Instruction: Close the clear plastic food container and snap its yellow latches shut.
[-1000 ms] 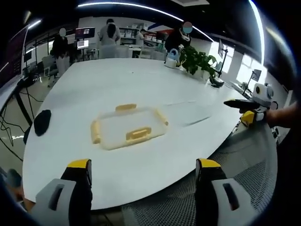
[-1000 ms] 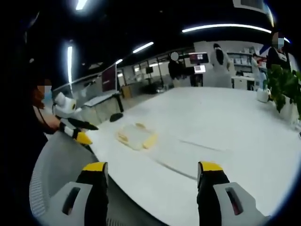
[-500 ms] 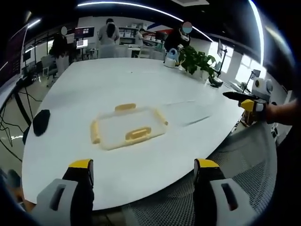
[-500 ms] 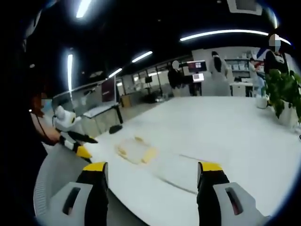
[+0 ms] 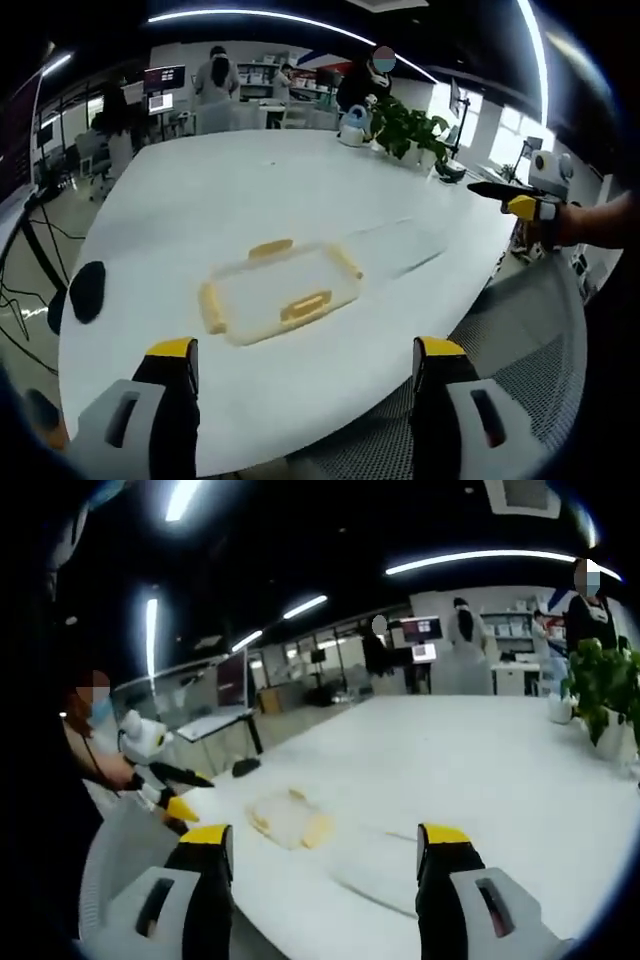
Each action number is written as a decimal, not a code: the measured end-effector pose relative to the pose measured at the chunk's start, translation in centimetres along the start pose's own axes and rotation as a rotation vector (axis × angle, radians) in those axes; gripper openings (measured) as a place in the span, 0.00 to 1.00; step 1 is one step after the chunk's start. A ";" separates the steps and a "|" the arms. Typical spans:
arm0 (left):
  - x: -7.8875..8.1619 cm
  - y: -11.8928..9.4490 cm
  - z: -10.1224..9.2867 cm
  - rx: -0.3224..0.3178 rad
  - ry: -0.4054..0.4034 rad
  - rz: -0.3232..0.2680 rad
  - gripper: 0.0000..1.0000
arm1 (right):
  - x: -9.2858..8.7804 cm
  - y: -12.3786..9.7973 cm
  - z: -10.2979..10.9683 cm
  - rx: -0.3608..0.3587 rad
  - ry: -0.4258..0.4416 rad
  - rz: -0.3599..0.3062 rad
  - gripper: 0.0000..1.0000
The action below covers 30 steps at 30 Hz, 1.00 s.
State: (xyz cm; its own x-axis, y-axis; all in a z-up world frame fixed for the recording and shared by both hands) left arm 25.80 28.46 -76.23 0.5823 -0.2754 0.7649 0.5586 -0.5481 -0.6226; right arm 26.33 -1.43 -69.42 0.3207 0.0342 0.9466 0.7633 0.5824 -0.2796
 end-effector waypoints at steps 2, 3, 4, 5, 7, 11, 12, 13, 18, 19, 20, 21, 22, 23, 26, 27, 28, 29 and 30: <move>0.2 0.1 0.3 -0.007 0.015 0.004 0.90 | 0.0 0.3 0.3 0.010 -0.013 0.007 0.73; 0.2 0.1 0.4 -0.009 0.018 0.006 0.90 | 0.0 0.6 0.5 0.014 -0.023 0.010 0.73; 0.2 0.2 0.5 -0.011 0.020 0.007 0.90 | 0.1 0.8 0.6 0.017 -0.025 0.008 0.72; 0.1 0.2 0.6 -0.016 0.017 0.010 0.90 | 0.2 1.0 0.8 0.020 -0.023 0.003 0.73; 0.1 0.2 0.6 -0.025 0.009 0.013 0.90 | 0.3 1.3 1.0 0.022 -0.015 -0.003 0.73; 0.0 0.1 0.5 -0.036 0.020 0.017 0.89 | 0.3 1.8 1.4 0.023 -0.009 -0.003 0.73; 0.0 0.1 0.5 -0.039 0.023 0.019 0.89 | 0.4 1.9 1.5 0.024 -0.006 -0.006 0.73; -0.1 0.1 0.4 -0.045 0.026 0.022 0.89 | 0.4 2.0 1.6 0.024 -0.004 -0.007 0.73; -0.3 0.0 0.5 -0.061 0.043 0.036 0.88 | 0.7 2.4 1.9 0.028 -0.009 -0.006 0.73; -0.3 0.0 0.6 -0.063 0.046 0.039 0.87 | 0.8 2.5 1.9 0.029 -0.010 -0.005 0.73; -0.3 0.0 0.7 -0.066 0.047 0.042 0.87 | 0.8 2.6 1.9 0.031 -0.013 -0.002 0.73; -0.3 0.0 0.7 -0.070 0.045 0.046 0.86 | 0.9 2.7 1.9 0.032 -0.019 0.000 0.73; -0.4 0.0 0.8 -0.074 0.038 0.052 0.86 | 1.0 2.8 1.9 0.030 -0.020 0.001 0.73; -0.3 0.0 0.8 -0.076 0.035 0.049 0.86 | 1.1 3.0 1.9 0.032 -0.023 0.002 0.73; -0.2 0.0 1.0 -0.079 0.043 0.050 0.85 | 1.2 3.3 1.8 0.037 -0.028 0.004 0.73; -0.1 0.0 1.0 -0.079 0.042 0.050 0.85 | 1.2 3.4 1.8 0.038 -0.029 0.005 0.73; 0.0 0.0 1.1 -0.078 0.042 0.046 0.85 | 1.3 3.5 1.8 0.041 -0.032 0.005 0.73; 0.1 -0.1 1.2 -0.079 0.043 0.046 0.85 | 1.3 3.7 1.9 0.045 -0.043 0.007 0.73; 0.2 -0.1 1.4 -0.076 0.043 0.045 0.86 | 1.3 3.8 2.0 0.047 -0.054 0.014 0.73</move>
Point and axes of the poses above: the point that each gripper's makers call its tool centre point, and the gripper's own axes: y roughly forward along the fingers, z roughly to its left, x roughly out of its top, the point moved 3 cm from there along -y, roughly backward along the fingers, and after that the axes turned 6 degrees about -x, right-handed, at the moved point
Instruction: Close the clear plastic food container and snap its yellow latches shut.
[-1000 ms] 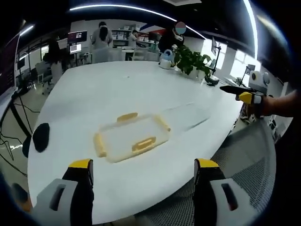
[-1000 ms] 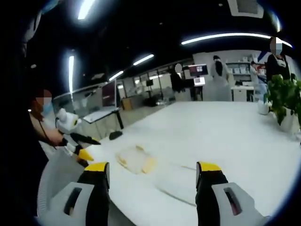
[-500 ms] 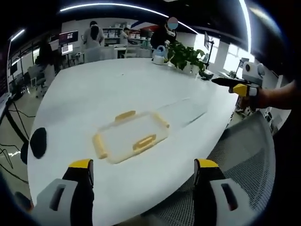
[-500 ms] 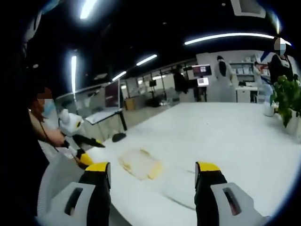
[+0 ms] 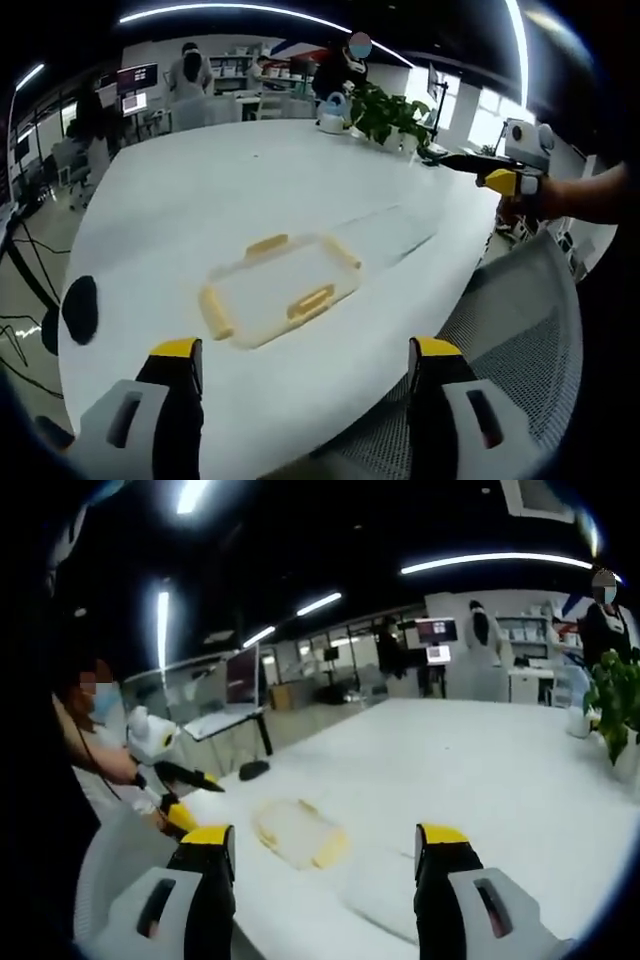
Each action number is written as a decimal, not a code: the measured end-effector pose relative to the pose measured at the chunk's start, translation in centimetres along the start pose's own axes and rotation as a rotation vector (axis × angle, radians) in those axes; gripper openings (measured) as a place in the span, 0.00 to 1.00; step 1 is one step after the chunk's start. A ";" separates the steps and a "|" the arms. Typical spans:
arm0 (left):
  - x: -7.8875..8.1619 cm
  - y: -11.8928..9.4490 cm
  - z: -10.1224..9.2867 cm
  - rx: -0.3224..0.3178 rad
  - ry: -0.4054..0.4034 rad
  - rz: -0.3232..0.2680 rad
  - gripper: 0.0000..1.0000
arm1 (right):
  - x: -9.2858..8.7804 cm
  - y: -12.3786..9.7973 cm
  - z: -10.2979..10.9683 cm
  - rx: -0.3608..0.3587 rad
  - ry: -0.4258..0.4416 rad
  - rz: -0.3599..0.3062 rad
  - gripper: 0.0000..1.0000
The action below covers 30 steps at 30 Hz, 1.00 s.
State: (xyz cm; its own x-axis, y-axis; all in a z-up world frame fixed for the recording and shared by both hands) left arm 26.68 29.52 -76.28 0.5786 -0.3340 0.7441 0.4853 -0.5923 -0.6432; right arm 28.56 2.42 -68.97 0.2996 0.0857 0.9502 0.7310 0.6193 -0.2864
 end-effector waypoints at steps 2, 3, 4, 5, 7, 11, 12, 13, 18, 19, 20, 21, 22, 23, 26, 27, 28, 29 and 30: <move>0.2 -0.1 0.4 0.005 0.000 -0.006 0.88 | 0.1 0.3 0.1 0.008 -0.013 0.005 0.73; 0.2 -0.1 0.5 0.002 -0.002 -0.006 0.88 | 0.2 0.4 0.2 0.015 -0.016 0.004 0.73; 0.2 -0.1 0.6 0.003 0.000 -0.006 0.88 | 0.3 0.6 0.3 0.019 -0.022 0.006 0.73; 0.2 -0.1 0.7 0.005 0.005 -0.005 0.88 | 0.4 0.7 0.4 0.023 -0.025 0.007 0.73; 0.2 -0.1 0.8 0.001 0.011 0.003 0.88 | 0.6 0.9 0.6 0.030 -0.030 0.007 0.73; 0.1 -0.1 0.9 -0.031 0.017 0.012 0.86 | 0.6 1.4 0.9 0.048 -0.044 0.017 0.72; 0.1 -0.1 1.0 -0.033 0.016 0.014 0.86 | 0.6 1.4 0.9 0.050 -0.044 0.017 0.72; 0.1 -0.1 1.1 -0.039 0.018 0.013 0.86 | 0.7 1.5 1.0 0.054 -0.046 0.020 0.72; 0.1 0.0 1.2 -0.068 0.027 0.028 0.86 | 0.6 1.9 1.5 0.078 -0.064 0.033 0.72; 0.2 0.0 1.4 -0.069 0.031 0.031 0.86 | 0.6 2.0 1.6 0.081 -0.068 0.035 0.71; 0.2 0.0 1.5 -0.069 0.032 0.031 0.86 | 0.6 2.0 1.6 0.083 -0.067 0.035 0.71; 0.3 -0.1 1.7 -0.070 0.034 0.033 0.86 | 0.6 2.1 1.7 0.087 -0.068 0.035 0.71; 0.3 -0.1 1.8 -0.070 0.036 0.033 0.86 | 0.7 2.2 1.7 0.088 -0.070 0.036 0.71; 0.3 -0.1 1.9 -0.070 0.038 0.035 0.86 | 0.7 2.2 1.7 0.088 -0.071 0.036 0.71; 0.4 -0.1 2.3 -0.071 0.043 0.037 0.86 | 0.8 2.5 1.7 0.090 -0.068 0.034 0.71; 0.4 -0.1 2.4 -0.073 0.045 0.039 0.86 | 0.9 2.6 1.7 0.091 -0.069 0.034 0.71; 0.4 -0.1 2.5 -0.076 0.053 0.045 0.86 | 0.9 2.7 1.8 0.093 -0.071 0.034 0.71; 0.4 -0.1 2.5 -0.076 0.059 0.049 0.86 | 1.0 2.7 1.8 0.095 -0.074 0.035 0.71; 0.4 -0.1 2.6 -0.075 0.068 0.053 0.86 | 1.0 2.8 1.8 0.098 -0.076 0.036 0.71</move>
Point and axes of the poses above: the point that each gripper's makers call its tool centre point, and the gripper's own axes: y roughly forward along the fingers, z roughly to its left, x roughly out of its top, the point moved 3 cm from there along -y, roughly backward along the fingers, and after that the axes turned 6 degrees about -x, right-handed, at the moved point
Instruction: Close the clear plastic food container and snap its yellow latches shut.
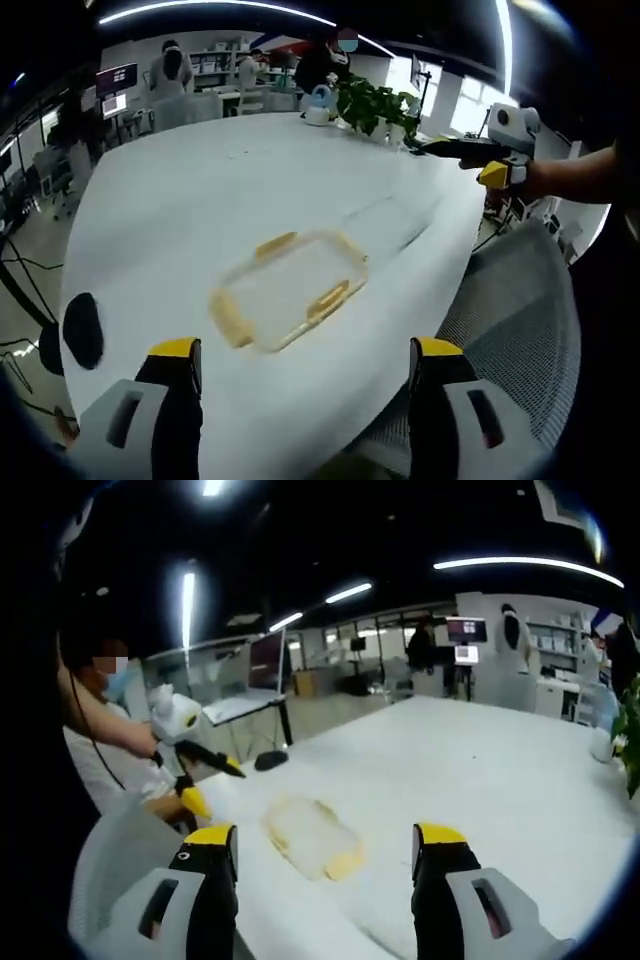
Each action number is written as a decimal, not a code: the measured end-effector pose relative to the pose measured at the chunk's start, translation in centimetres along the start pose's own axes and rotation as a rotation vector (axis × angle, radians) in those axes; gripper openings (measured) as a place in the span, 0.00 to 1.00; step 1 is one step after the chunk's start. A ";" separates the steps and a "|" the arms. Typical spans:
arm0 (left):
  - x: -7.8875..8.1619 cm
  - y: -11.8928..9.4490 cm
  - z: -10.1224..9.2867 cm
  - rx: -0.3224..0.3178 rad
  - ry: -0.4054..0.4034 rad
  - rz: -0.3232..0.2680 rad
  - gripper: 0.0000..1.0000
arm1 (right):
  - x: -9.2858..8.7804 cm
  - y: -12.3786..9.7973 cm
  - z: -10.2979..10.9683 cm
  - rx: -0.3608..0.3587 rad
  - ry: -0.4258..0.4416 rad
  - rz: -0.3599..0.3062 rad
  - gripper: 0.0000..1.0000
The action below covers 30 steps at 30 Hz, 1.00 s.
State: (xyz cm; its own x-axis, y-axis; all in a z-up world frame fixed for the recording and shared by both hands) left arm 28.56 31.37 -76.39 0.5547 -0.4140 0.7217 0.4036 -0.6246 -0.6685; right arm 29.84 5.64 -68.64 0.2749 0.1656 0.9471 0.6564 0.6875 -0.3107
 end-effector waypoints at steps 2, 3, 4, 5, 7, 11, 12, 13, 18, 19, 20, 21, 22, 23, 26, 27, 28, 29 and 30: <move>0.1 0.0 0.2 -0.005 0.006 0.002 0.85 | 0.0 0.1 0.0 0.003 -0.003 0.002 0.70; 0.1 0.1 0.3 -0.008 0.005 0.005 0.85 | 0.0 0.2 0.0 0.005 -0.004 0.004 0.70; 0.1 0.1 0.3 -0.008 0.008 0.010 0.84 | 0.0 0.3 0.0 0.007 -0.004 0.004 0.69; 0.0 0.2 0.4 -0.010 0.019 0.024 0.84 | 0.0 0.4 -0.1 0.008 0.004 0.005 0.69; 0.0 0.4 0.5 -0.014 0.028 0.030 0.84 | 0.0 0.5 -0.1 0.008 0.015 0.005 0.68; 0.4 0.3 0.8 -0.012 0.015 0.016 0.85 | -0.3 0.7 0.0 0.015 0.007 0.013 0.68; 0.4 0.4 0.8 -0.014 0.014 0.019 0.85 | -0.3 0.7 0.0 0.020 0.001 0.017 0.68; 0.3 0.5 0.9 -0.016 0.015 0.025 0.85 | -0.3 0.8 0.1 0.025 -0.004 0.021 0.68; 0.1 0.7 1.2 -0.028 0.045 0.056 0.86 | -0.7 1.3 0.6 0.056 -0.056 0.049 0.69; 0.2 0.7 1.2 -0.030 0.047 0.058 0.86 | -0.7 1.4 0.7 0.058 -0.056 0.049 0.69; 0.2 0.8 1.4 -0.030 0.049 0.061 0.86 | -0.7 1.5 0.7 0.063 -0.059 0.052 0.69; 0.2 0.8 1.4 -0.030 0.051 0.063 0.86 | -0.7 1.6 0.7 0.065 -0.061 0.054 0.69; 0.2 0.8 1.5 -0.033 0.057 0.069 0.86 | -0.7 1.6 0.8 0.066 -0.061 0.054 0.68; 0.3 0.9 1.6 -0.035 0.063 0.074 0.85 | -0.7 1.8 0.8 0.067 -0.060 0.055 0.68; 0.3 0.9 1.8 -0.037 0.074 0.082 0.85 | -0.8 2.0 0.7 0.075 -0.068 0.064 0.68; 0.4 1.0 1.9 -0.040 0.073 0.084 0.85 | -1.0 2.1 0.7 0.081 -0.070 0.071 0.68; 0.3 1.0 2.0 -0.044 0.075 0.089 0.85 | -1.0 2.1 0.8 0.087 -0.072 0.077 0.68; 0.3 1.0 2.0 -0.045 0.078 0.093 0.85 | -1.2 2.2 0.8 0.090 -0.086 0.085 0.68; 0.3 1.1 2.0 -0.046 0.078 0.092 0.85 | -1.3 2.3 0.9 0.093 -0.092 0.090 0.68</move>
Point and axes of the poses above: the point that each gripper's makers call its tool centre point, and the gripper's own axes: y roughly forward along the fingers, z roughly to its left, x roughly out of its top, the point moved 3 cm from there along -y, roughly backward along the fingers, and after that the axes turned 6 degrees about -x, right-handed, at the moved point
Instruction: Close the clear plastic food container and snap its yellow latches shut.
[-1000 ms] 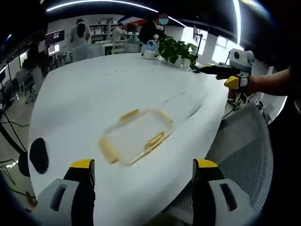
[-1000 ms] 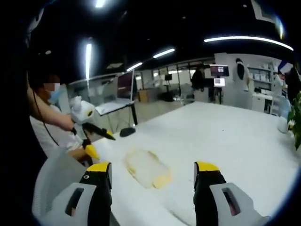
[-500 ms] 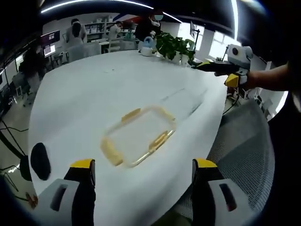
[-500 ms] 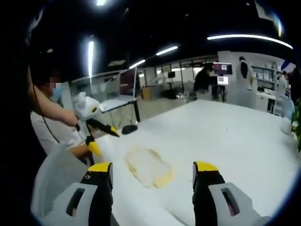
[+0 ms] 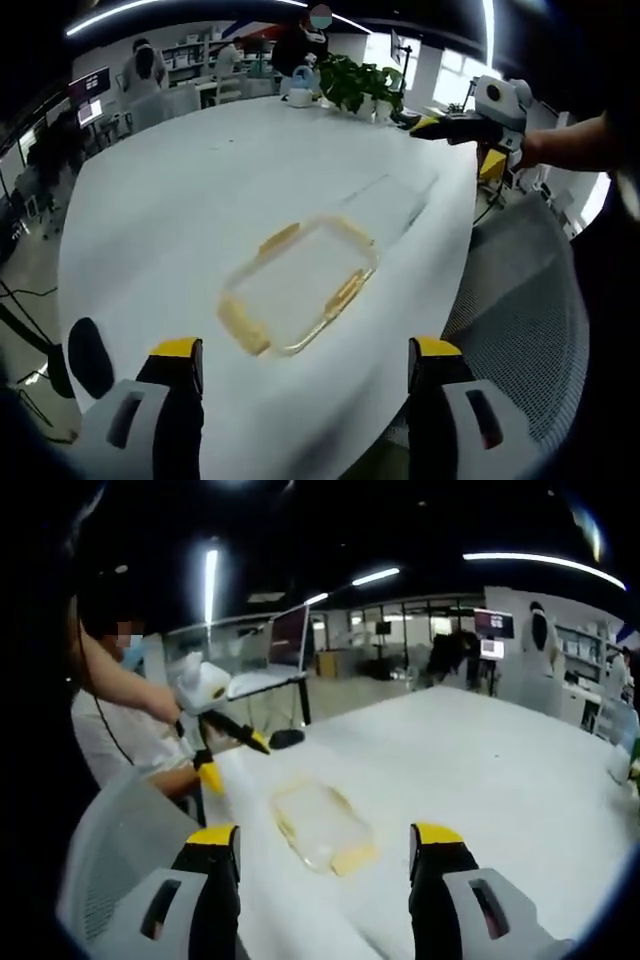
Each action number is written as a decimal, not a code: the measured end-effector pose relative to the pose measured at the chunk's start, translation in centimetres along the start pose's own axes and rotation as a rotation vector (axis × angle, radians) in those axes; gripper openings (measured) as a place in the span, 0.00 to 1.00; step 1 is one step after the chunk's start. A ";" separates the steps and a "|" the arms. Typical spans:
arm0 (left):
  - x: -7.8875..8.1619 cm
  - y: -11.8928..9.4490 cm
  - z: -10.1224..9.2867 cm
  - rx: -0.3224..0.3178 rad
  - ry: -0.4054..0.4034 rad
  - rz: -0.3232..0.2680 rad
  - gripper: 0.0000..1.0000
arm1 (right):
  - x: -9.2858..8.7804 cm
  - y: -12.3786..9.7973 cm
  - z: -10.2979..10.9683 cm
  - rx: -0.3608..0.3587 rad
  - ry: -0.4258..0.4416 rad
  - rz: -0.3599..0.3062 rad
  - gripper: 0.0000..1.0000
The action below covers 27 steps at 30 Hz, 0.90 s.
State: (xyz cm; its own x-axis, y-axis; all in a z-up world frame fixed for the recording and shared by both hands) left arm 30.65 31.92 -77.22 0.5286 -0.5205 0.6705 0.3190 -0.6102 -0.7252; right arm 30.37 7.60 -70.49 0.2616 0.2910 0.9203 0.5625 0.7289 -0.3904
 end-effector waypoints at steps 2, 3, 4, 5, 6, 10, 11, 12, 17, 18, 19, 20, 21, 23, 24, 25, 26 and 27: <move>0.0 0.1 0.0 -0.008 0.001 0.001 0.84 | -0.1 0.2 0.0 0.005 -0.008 0.007 0.68; 0.0 0.2 -0.1 -0.008 0.003 0.006 0.84 | -0.2 0.2 0.0 0.006 -0.011 0.011 0.68; -0.1 0.3 -0.1 -0.012 0.012 0.015 0.84 | -0.3 0.3 0.0 0.008 -0.013 0.016 0.68; -0.1 0.4 -0.1 -0.014 0.018 0.018 0.84 | -0.4 0.4 0.0 0.012 -0.015 0.021 0.67; 0.0 0.5 -0.2 -0.020 0.022 0.020 0.84 | -0.5 0.5 0.1 0.019 -0.023 0.031 0.66; 0.3 0.8 -0.2 -0.030 0.031 0.024 0.84 | -0.6 0.9 0.0 0.032 -0.030 0.039 0.66; 0.3 0.8 -0.1 -0.030 0.034 0.026 0.84 | -0.6 1.0 -0.1 0.034 -0.032 0.042 0.66; 0.3 0.9 -0.1 -0.029 0.038 0.029 0.84 | -0.6 1.2 -0.1 0.036 -0.034 0.043 0.66; 0.3 0.9 0.1 -0.043 0.070 0.049 0.84 | -0.8 1.7 -0.3 0.047 -0.038 0.055 0.65; 0.2 0.9 0.2 -0.044 0.077 0.056 0.84 | -0.8 1.8 -0.3 0.049 -0.040 0.057 0.65; 0.2 0.9 0.3 -0.044 0.082 0.061 0.84 | -0.8 1.9 -0.3 0.053 -0.040 0.057 0.64; 0.1 0.9 0.4 -0.045 0.083 0.063 0.84 | -0.8 2.0 -0.3 0.056 -0.043 0.057 0.64; 0.1 0.8 0.4 -0.047 0.083 0.066 0.84 | -0.8 2.1 -0.3 0.061 -0.048 0.059 0.65; -0.1 0.9 0.6 -0.048 0.083 0.075 0.83 | -0.7 2.3 -0.4 0.068 -0.056 0.064 0.64; -0.1 0.9 0.7 -0.048 0.082 0.075 0.83 | -0.6 2.5 -0.4 0.070 -0.057 0.064 0.64; -0.1 0.9 0.6 -0.050 0.082 0.076 0.83 | -0.6 2.6 -0.4 0.073 -0.058 0.063 0.64; -0.1 0.9 0.6 -0.053 0.085 0.078 0.83 | -0.6 2.7 -0.4 0.080 -0.061 0.066 0.64; -0.1 0.9 0.7 -0.054 0.088 0.081 0.83 | -0.6 2.8 -0.4 0.084 -0.064 0.069 0.64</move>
State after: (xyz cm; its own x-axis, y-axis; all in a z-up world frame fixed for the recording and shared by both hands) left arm 31.40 31.82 -78.06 0.4788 -0.6185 0.6231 0.2337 -0.5943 -0.7695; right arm 32.08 9.23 -72.12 0.2457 0.3795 0.8920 0.4765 0.7541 -0.4521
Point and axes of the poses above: the point that each gripper's makers call its tool centre point, and the gripper's own axes: y roughly forward along the fingers, z roughly to its left, x roughly out of its top, the point moved 3 cm from there along -y, roughly backward along the fingers, and after that the axes turned 6 degrees about -x, right-handed, at the moved point
